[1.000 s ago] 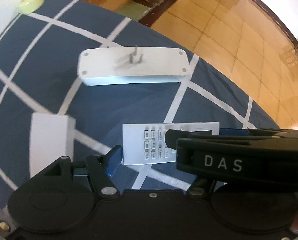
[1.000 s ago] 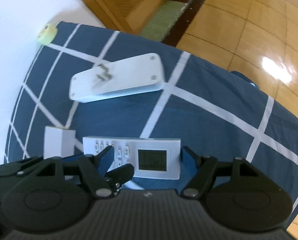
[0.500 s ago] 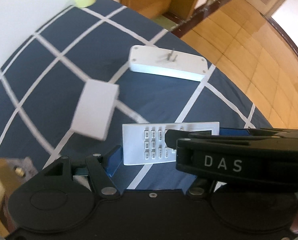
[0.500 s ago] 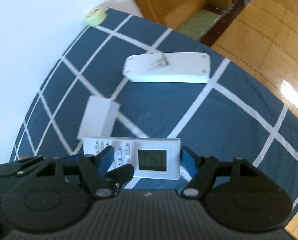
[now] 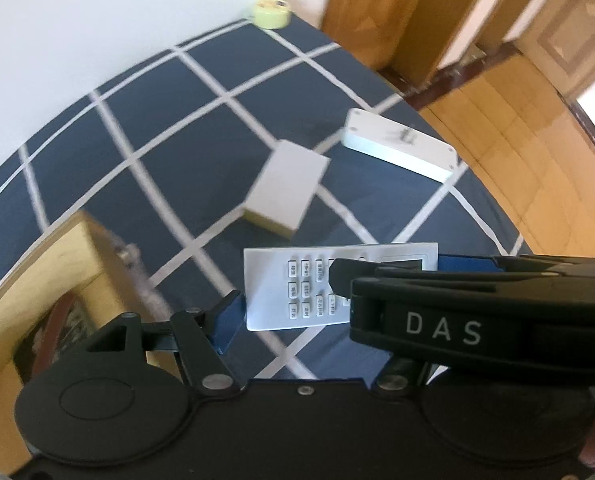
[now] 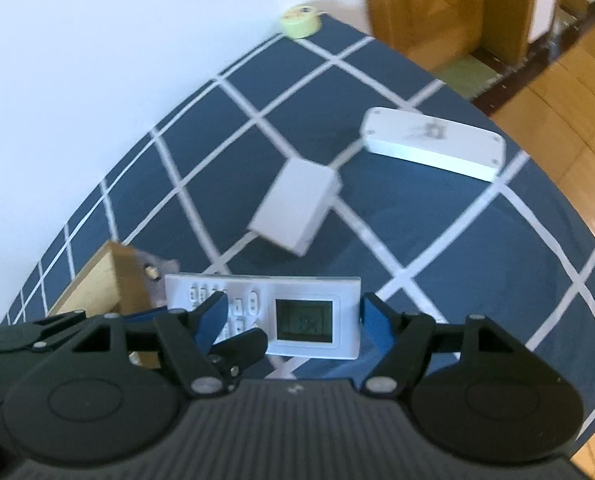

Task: Organize objects
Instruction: 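Lift the keypad remote with the right gripper and carry it over the box, then lower the keypad remote into the box onto the phone case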

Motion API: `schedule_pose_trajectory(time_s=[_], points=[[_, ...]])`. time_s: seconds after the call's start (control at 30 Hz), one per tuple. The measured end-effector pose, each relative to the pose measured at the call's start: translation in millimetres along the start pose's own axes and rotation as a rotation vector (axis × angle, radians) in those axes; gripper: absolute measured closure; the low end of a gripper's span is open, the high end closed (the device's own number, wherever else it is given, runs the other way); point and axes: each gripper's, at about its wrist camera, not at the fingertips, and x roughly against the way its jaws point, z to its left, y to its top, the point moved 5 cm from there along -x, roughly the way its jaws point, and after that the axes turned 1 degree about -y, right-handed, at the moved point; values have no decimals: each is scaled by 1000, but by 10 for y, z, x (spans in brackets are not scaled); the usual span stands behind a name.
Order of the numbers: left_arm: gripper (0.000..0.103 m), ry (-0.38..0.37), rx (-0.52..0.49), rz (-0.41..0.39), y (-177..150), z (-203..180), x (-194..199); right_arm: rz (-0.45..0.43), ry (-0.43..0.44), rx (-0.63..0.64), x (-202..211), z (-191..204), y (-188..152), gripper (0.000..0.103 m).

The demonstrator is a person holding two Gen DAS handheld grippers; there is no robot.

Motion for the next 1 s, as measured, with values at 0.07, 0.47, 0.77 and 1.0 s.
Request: schedule_pose_trajectory(time_s=[0.07, 0.47, 0.77, 1.0], points=[[38, 9, 28, -15, -58, 125, 96, 0, 9, 33, 13, 163, -38, 30], [38, 84, 243, -83, -525, 1011, 609, 38, 84, 247, -61, 1232, -346, 30], [39, 158, 433, -107, -917, 1708, 815, 101, 142, 399, -298, 2015, -602, 30], [39, 184, 544, -96, -1150, 2141, 797, 166, 166, 490, -614, 2464, -741, 30]])
